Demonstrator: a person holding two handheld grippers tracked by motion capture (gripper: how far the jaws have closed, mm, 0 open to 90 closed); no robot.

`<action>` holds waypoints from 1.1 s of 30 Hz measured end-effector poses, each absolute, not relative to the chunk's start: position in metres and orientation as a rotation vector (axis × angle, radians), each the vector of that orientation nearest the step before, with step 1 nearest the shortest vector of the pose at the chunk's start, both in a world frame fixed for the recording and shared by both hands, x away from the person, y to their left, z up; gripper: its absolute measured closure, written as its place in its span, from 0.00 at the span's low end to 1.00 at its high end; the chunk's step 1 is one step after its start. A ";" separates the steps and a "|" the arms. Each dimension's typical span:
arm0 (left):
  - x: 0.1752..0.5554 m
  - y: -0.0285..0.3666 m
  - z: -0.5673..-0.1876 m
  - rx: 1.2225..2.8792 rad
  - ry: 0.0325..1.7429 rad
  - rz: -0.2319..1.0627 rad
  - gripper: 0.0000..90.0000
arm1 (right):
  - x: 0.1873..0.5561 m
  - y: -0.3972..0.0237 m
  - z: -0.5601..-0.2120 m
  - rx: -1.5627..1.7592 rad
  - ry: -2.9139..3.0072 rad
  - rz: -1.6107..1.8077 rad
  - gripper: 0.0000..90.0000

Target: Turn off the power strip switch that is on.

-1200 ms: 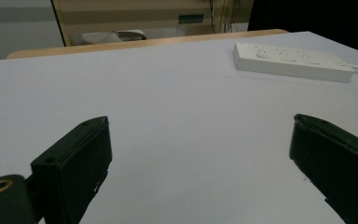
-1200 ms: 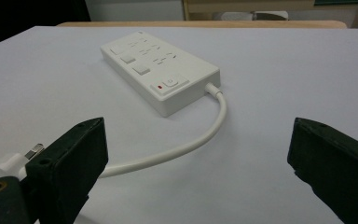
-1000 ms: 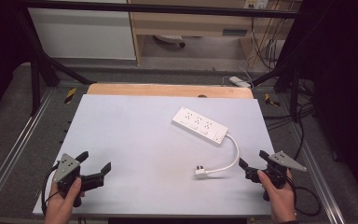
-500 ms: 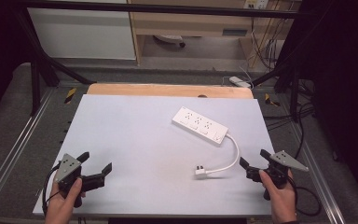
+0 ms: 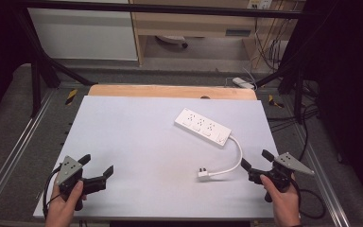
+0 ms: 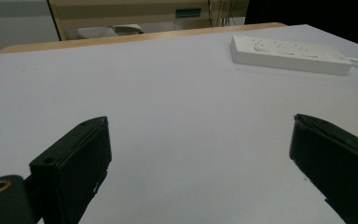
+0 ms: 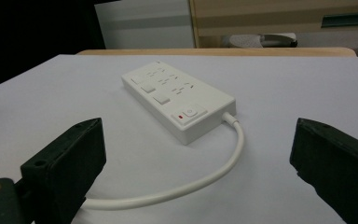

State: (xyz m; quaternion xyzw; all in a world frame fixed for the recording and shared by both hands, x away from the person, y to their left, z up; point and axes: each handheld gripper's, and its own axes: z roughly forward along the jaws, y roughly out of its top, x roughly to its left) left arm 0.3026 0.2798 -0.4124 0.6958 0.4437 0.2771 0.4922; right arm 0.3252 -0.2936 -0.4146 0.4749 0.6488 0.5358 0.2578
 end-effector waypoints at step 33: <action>0.302 0.279 -0.414 1.715 1.080 0.674 0.06 | 0.358 -0.271 -0.362 1.204 1.859 1.462 0.06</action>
